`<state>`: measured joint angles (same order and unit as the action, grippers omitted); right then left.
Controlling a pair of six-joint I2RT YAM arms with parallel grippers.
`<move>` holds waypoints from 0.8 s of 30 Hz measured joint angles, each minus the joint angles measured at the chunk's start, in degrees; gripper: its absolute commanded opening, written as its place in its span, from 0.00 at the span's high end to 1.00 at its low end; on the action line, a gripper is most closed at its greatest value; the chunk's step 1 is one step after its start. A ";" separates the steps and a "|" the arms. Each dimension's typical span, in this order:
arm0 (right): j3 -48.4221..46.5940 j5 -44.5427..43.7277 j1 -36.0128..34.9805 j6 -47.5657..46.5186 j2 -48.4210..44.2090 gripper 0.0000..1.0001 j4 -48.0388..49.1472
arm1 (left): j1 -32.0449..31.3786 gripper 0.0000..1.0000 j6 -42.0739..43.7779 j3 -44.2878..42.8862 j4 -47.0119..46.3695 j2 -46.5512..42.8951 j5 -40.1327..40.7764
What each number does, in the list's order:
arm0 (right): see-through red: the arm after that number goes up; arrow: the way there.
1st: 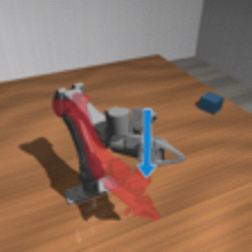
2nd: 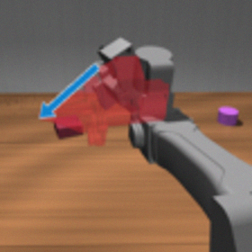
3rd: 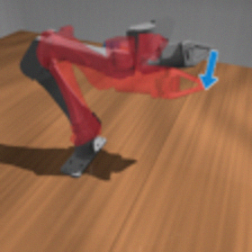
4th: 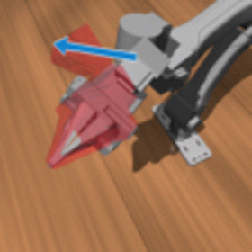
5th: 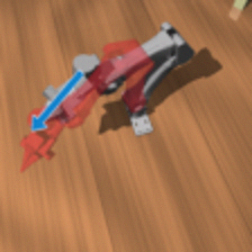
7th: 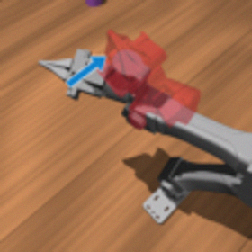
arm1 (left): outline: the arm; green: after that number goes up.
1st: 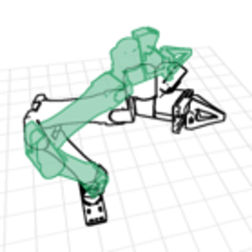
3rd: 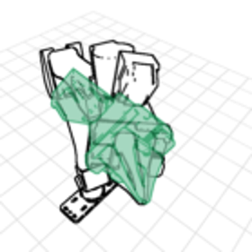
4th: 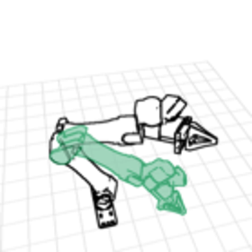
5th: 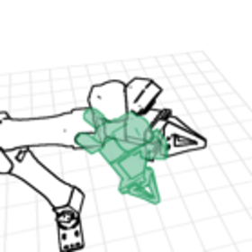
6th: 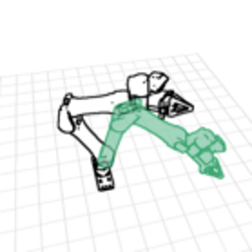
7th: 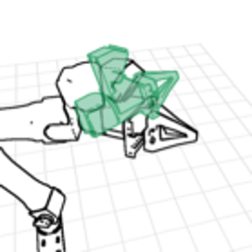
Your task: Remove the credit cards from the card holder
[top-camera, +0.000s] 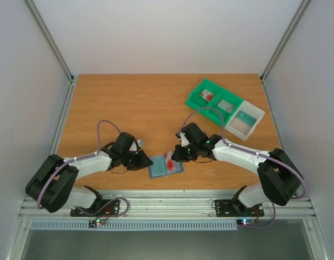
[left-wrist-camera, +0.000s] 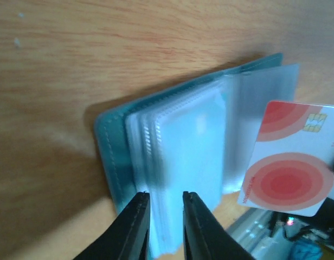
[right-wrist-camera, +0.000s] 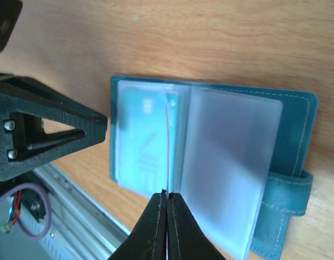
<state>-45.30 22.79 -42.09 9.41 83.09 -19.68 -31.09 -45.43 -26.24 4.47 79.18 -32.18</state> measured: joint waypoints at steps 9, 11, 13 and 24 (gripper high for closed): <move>-7.19 7.41 0.02 -8.41 -4.87 0.99 -10.34 | 0.00 0.53 -1.70 -1.42 3.13 -14.86 -3.41; -7.58 10.47 0.02 -9.60 -7.23 0.99 -11.37 | 0.00 0.49 -1.86 -1.53 3.32 -19.30 -4.28; -7.61 13.40 0.02 -10.27 -9.11 0.99 -12.33 | 0.00 0.46 -1.40 -1.95 3.91 -22.82 -5.29; -7.69 28.20 0.02 -12.94 -12.22 0.99 -14.05 | 0.00 0.42 2.62 -3.04 5.66 -30.51 -16.81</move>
<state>-52.99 50.98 -42.06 -3.53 70.87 -33.74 -31.09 -42.81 -29.28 10.13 48.66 -48.99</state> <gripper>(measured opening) 0.014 0.584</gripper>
